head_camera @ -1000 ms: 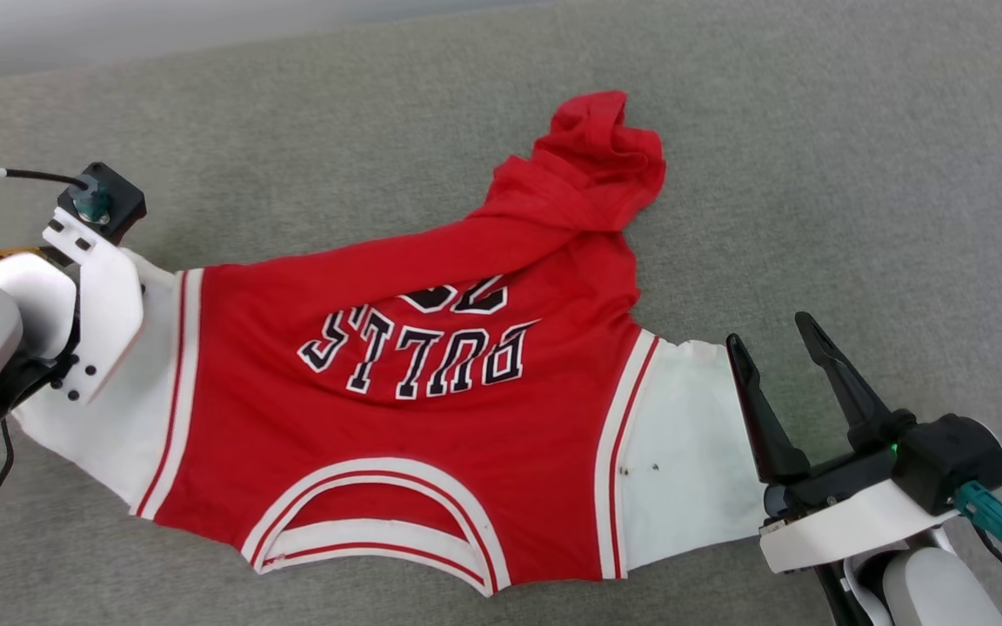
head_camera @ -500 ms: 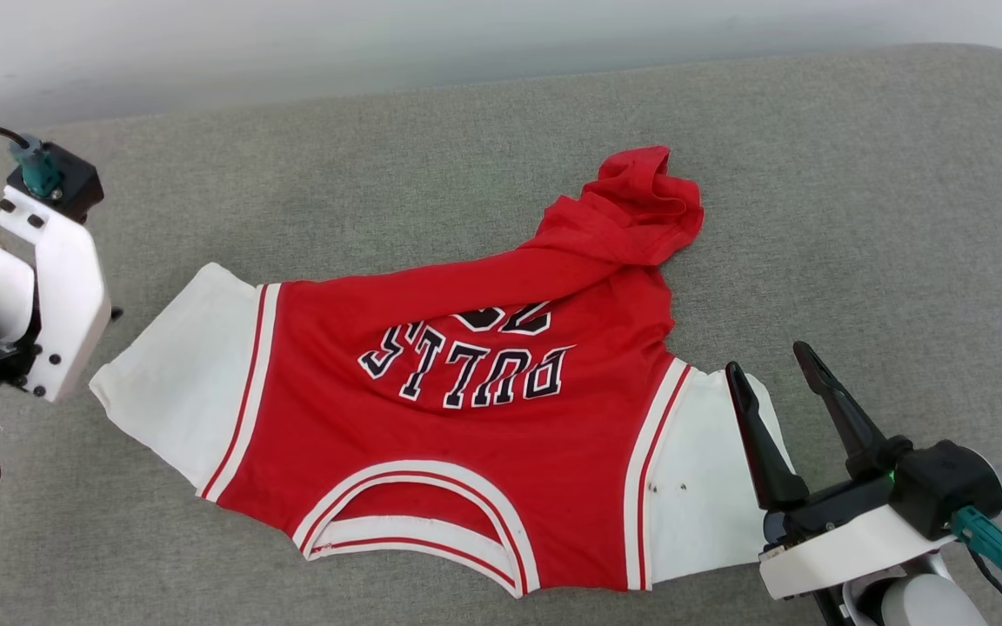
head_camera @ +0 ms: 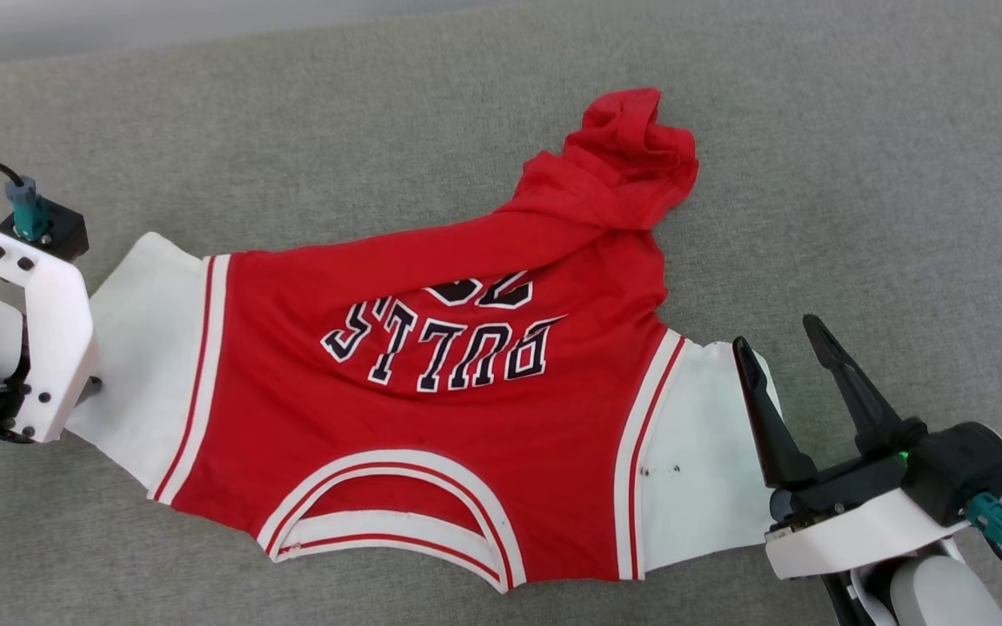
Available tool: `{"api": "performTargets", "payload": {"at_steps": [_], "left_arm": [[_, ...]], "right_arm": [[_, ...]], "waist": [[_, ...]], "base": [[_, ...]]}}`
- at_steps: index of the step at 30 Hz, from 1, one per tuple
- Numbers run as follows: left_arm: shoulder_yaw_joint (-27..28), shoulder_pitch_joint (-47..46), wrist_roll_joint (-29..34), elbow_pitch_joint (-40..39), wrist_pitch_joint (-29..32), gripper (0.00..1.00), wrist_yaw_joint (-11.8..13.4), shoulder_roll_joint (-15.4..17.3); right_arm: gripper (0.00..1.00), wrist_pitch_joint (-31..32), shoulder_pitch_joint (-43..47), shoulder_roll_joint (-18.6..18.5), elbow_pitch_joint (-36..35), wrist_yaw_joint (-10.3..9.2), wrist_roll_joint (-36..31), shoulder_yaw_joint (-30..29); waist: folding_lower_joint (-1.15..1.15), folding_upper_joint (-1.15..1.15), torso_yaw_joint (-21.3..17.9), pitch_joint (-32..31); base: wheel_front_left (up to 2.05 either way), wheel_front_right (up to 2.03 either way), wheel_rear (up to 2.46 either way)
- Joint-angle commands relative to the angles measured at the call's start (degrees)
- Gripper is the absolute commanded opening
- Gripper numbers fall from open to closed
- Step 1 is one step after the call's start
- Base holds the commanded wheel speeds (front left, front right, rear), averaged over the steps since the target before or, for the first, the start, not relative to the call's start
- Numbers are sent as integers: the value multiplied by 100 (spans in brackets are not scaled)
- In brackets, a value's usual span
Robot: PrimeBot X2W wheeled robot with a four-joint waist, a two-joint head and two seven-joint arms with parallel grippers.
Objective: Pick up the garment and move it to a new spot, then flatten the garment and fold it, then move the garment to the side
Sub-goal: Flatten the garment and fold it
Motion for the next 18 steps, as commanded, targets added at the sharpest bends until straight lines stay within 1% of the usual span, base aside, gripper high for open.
{"api": "performTargets", "payload": {"at_steps": [1,4,7,9,10,15,18], "left_arm": [[3,67,-29,7,3,100,44,15],[-69,190,19,100,27,100,72,-56],[-149,324,39,164,67,100,12,-142],[-180,392,44,205,36,3,-12,-184],[-186,421,14,220,28,0,-32,-203],[-105,458,-58,247,-214,0,-101,-183],[-44,451,-43,98,-467,0,-162,-195]], "right_arm": [[100,-17,-81,-29,-38,-2,-15,-6],[100,-17,-120,-37,-33,-2,-23,-3],[100,-17,-181,-41,-11,-2,-26,1],[100,-17,-180,-40,5,-2,-36,-26],[100,-17,-171,-54,15,-2,-48,-35],[100,13,-255,-235,-33,-2,-81,-213],[100,176,-383,-567,-177,-3,-159,-342]], "waist": [[0,0,-54,111],[0,0,-74,182],[0,0,-94,195],[0,0,-93,161],[0,0,-85,128],[0,0,-21,-174],[0,0,41,-423]], "base": [[0,0,0],[0,0,0],[0,0,0],[0,0,0],[0,0,0],[0,0,0],[0,0,0]]}}
